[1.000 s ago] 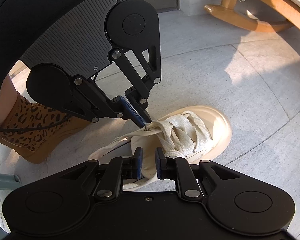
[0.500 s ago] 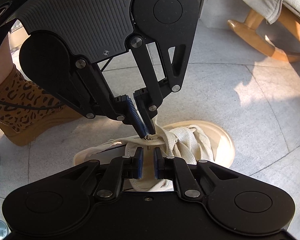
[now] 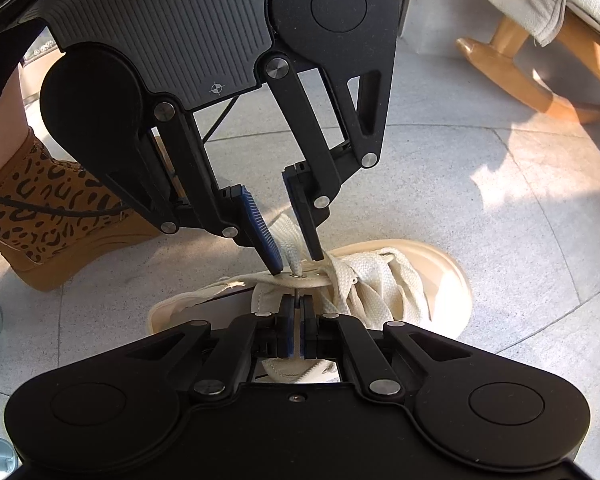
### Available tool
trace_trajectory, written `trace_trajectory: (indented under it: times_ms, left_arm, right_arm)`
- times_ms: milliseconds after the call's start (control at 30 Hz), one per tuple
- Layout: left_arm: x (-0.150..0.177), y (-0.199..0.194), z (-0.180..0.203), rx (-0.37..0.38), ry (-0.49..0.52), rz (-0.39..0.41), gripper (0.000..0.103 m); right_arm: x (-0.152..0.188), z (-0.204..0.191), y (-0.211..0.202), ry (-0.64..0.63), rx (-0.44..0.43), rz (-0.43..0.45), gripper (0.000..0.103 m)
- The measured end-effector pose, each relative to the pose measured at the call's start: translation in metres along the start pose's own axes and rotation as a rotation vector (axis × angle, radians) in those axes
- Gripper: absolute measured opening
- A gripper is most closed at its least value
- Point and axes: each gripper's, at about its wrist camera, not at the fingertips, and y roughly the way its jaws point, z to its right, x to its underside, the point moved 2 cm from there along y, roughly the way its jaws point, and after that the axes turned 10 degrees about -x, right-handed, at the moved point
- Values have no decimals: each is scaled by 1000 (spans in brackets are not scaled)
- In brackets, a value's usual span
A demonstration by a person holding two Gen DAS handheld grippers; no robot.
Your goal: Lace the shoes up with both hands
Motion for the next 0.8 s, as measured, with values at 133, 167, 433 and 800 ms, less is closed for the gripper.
trace_trajectory:
  times_ms: [133,167,433,800]
  left_arm:
    - [3,1,-4,-5,-25,-27,27]
    - [4,3,-5,-5,-33,-36,27]
    - [1,4,-10,-6,-45,-48,27]
    - [17,0,-12,12,-29,-4,27]
  right_arm:
    - [-2,2,-8,16,9,-10,0]
    - [-1,3,-11,20,18,-12,0]
    - [15,6,-36,96,32,3,0]
    - [2,2,-23,57,-6,-7,3]
